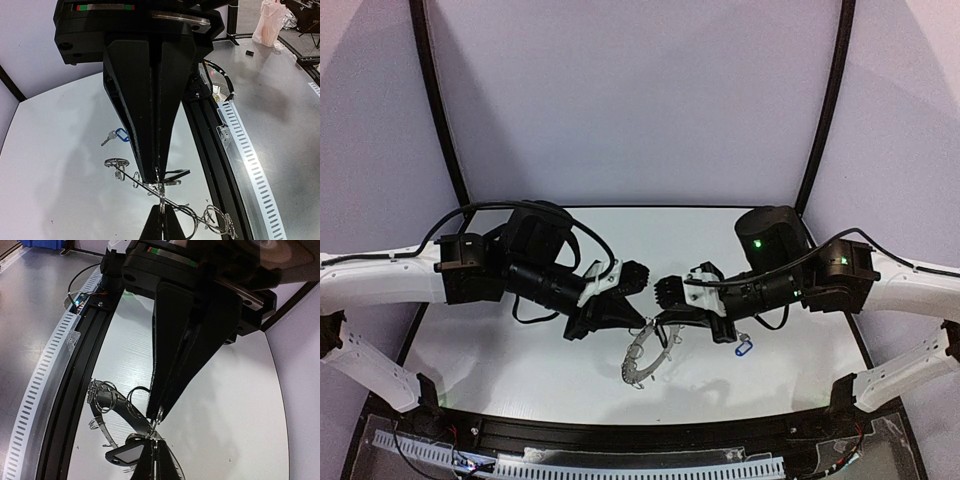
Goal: Put the keys on the keyring
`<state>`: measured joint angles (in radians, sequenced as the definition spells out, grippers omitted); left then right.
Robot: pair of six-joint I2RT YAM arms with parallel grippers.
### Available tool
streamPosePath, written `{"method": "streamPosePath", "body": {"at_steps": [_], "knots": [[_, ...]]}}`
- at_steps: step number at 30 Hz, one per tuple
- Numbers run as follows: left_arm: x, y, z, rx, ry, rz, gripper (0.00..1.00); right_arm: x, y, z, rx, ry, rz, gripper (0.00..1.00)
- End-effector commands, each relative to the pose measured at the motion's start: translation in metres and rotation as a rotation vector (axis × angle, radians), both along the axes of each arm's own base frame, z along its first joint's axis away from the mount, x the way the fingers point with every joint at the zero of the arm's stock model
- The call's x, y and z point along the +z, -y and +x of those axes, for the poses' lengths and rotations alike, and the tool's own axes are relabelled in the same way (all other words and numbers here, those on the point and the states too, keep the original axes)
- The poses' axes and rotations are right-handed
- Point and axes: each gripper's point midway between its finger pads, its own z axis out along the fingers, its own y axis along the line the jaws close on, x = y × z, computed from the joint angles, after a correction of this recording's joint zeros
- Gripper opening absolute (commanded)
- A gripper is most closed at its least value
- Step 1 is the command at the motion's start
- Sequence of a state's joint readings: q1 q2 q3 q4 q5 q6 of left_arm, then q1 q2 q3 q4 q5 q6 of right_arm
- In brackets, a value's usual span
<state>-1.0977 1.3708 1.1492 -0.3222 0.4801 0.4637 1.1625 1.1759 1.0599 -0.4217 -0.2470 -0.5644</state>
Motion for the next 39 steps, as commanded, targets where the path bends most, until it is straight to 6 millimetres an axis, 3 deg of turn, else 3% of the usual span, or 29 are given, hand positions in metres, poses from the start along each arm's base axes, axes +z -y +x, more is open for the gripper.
{"method": "streamPosePath", "body": {"at_steps": [1, 13, 28, 39], "knots": [[0.011, 0.000, -0.005, -0.021, 0.007, -0.036, 0.01, 0.011, -0.005, -0.006, 0.029, -0.001, 0.034, 0.00], [0.010, 0.001, -0.004, -0.020, 0.000, -0.032, 0.01, 0.019, -0.002, -0.017, 0.080, -0.005, 0.067, 0.00], [0.011, 0.002, -0.008, -0.059, 0.002, -0.014, 0.01, 0.014, -0.017, -0.026, 0.141, -0.003, 0.040, 0.00], [0.015, 0.002, -0.013, -0.093, 0.004, -0.020, 0.01, 0.002, -0.020, -0.019, 0.103, -0.013, -0.001, 0.00]]}}
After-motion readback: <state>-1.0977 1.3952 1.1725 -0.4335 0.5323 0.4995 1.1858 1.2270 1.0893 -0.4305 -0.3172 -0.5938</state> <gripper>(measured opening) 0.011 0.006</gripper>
